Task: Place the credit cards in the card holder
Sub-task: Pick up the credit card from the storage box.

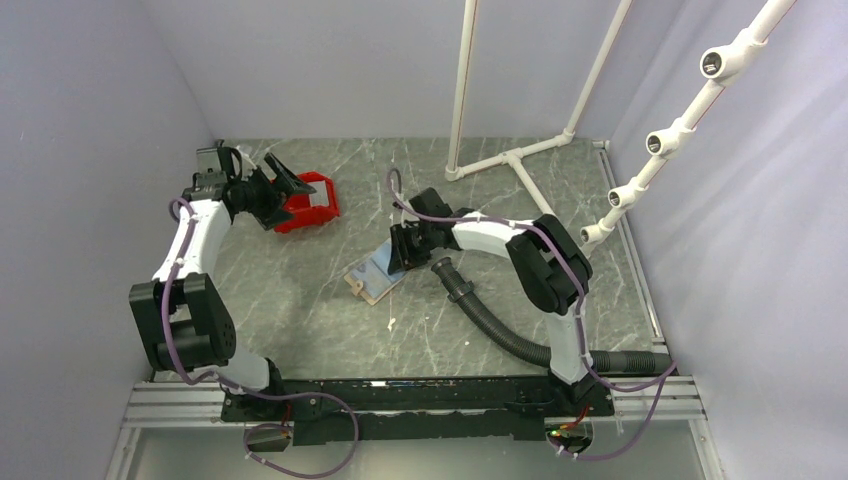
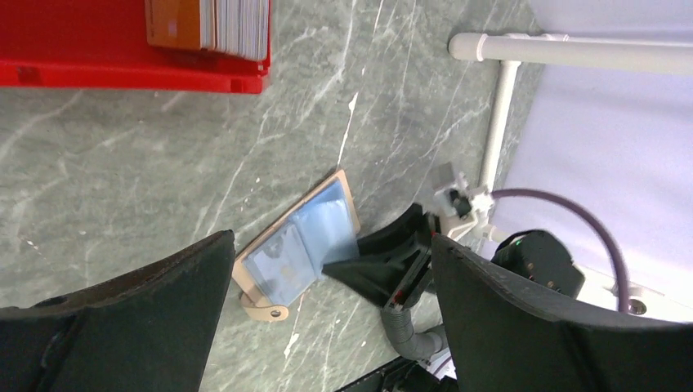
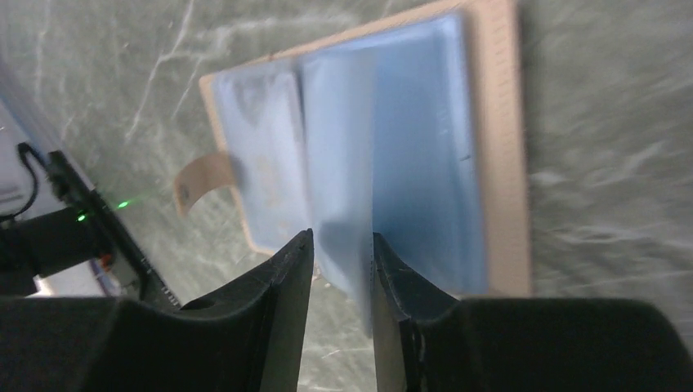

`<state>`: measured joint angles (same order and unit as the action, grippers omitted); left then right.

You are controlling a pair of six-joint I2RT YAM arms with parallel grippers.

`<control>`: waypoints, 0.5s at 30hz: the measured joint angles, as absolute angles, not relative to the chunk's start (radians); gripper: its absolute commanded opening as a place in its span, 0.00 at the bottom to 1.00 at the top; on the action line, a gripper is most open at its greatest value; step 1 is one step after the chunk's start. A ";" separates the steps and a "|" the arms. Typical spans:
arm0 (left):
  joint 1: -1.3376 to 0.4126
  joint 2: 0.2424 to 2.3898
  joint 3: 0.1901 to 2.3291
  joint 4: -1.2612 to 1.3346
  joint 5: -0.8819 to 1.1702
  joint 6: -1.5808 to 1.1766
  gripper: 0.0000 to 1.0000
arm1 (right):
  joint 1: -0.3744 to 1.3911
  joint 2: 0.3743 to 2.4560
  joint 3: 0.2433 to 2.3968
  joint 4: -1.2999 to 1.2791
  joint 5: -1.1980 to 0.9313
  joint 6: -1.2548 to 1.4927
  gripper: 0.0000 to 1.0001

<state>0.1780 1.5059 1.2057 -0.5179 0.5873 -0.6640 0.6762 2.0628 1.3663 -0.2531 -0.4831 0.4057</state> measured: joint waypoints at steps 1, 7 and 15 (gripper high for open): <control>0.183 1.512 1.220 -0.526 0.588 -0.656 0.94 | 0.683 2.056 1.346 -0.232 -0.502 0.425 0.33; 0.196 1.570 1.315 -0.559 0.591 -0.617 0.94 | 0.711 2.008 1.276 -0.221 -0.520 0.473 0.43; 0.196 1.586 1.349 -0.603 0.589 -0.575 0.94 | 0.714 1.959 1.364 -0.382 -0.208 0.340 0.54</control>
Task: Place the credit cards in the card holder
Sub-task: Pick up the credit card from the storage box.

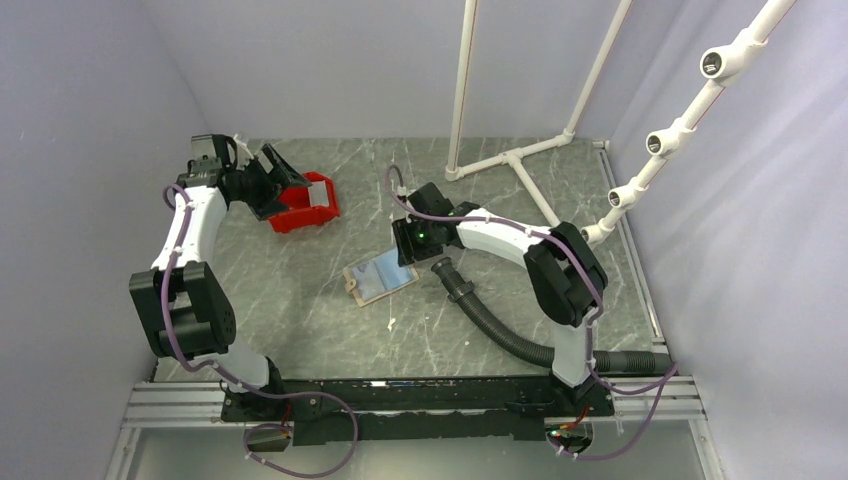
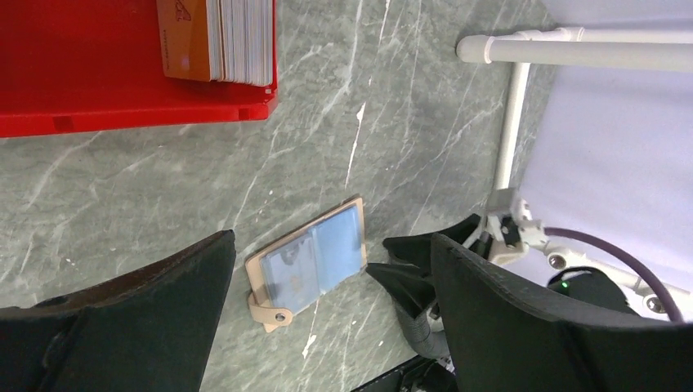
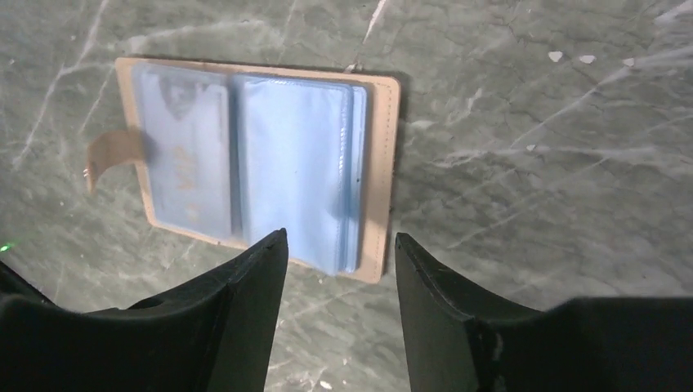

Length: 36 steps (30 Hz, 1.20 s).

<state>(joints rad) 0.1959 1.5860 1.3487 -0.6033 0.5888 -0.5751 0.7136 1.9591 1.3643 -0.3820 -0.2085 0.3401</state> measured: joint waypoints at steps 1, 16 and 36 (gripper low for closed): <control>0.196 1.586 1.350 -0.607 0.588 -0.572 0.94 | 0.715 1.945 1.364 -0.393 -0.198 0.331 0.52; 0.195 1.891 1.613 -0.625 0.522 -0.484 0.96 | 0.739 1.921 1.380 -0.333 -0.376 0.331 0.46; 0.095 2.220 1.814 -0.637 0.444 -0.487 0.94 | 0.706 1.917 1.344 -0.312 -0.400 0.329 0.45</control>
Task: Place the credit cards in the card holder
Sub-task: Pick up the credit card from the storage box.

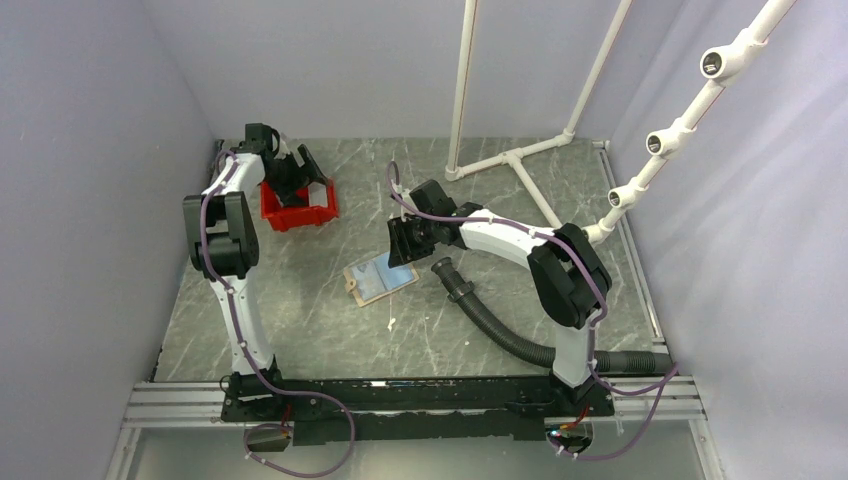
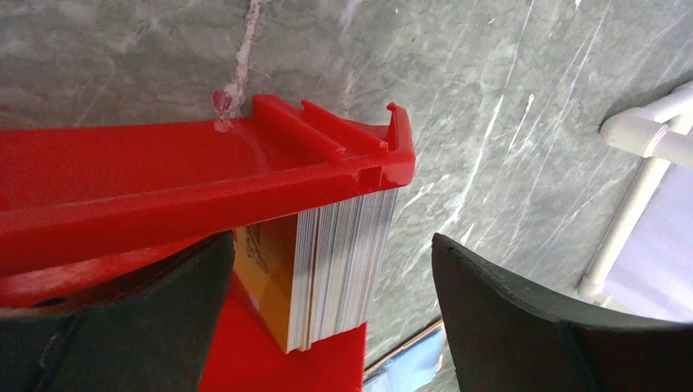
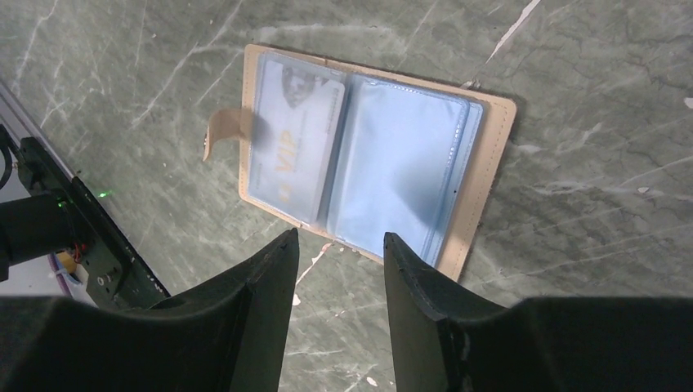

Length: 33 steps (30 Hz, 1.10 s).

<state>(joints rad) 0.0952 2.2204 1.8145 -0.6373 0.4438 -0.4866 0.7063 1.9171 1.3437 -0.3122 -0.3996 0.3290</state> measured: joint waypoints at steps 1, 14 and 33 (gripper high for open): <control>0.096 2.224 1.814 -0.635 0.449 -0.491 0.94 | 0.706 1.916 1.343 -0.311 -0.400 0.329 0.45; 0.101 2.225 1.804 -0.572 0.527 -0.538 0.72 | 0.706 1.916 1.332 -0.304 -0.408 0.329 0.44; 0.101 2.223 1.804 -0.589 0.527 -0.520 0.24 | 0.706 1.916 1.332 -0.303 -0.430 0.329 0.44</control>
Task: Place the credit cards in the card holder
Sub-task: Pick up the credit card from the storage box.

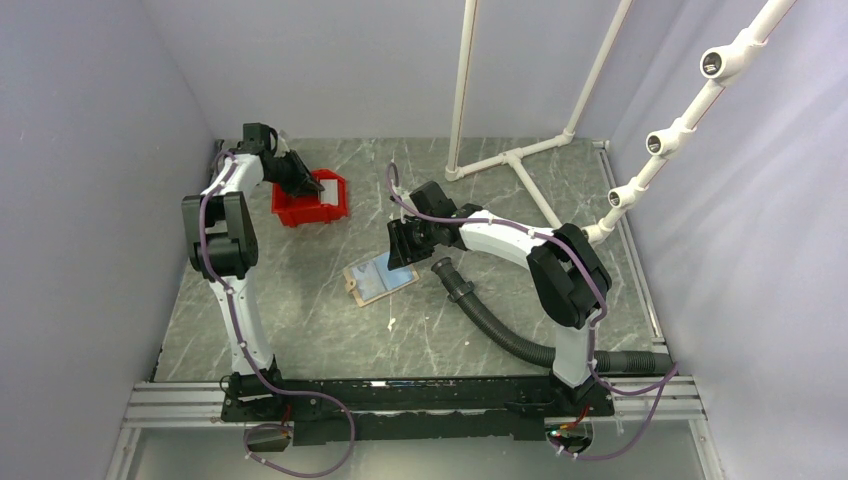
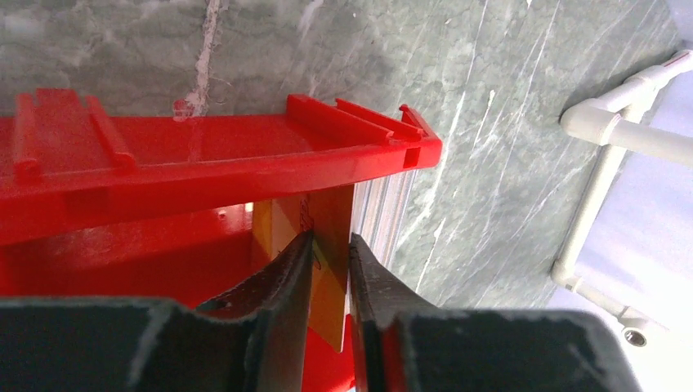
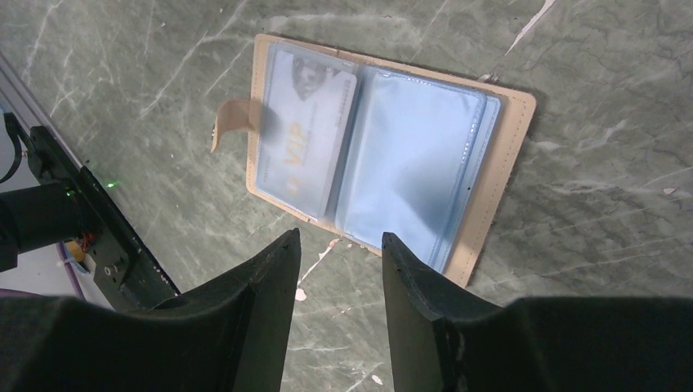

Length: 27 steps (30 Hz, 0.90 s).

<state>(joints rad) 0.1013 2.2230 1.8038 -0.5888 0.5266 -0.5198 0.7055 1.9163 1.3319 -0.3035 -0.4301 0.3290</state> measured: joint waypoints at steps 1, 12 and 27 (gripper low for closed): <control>0.102 2.223 1.804 -0.589 0.526 -0.517 0.23 | 0.706 1.916 1.332 -0.303 -0.430 0.329 0.44; 0.102 2.194 1.831 -0.683 0.458 -0.456 0.03 | 0.706 1.916 1.332 -0.303 -0.437 0.329 0.43; 0.094 1.791 1.615 -0.588 0.501 -0.478 0.00 | 0.664 1.913 1.330 -0.296 -0.490 0.359 0.54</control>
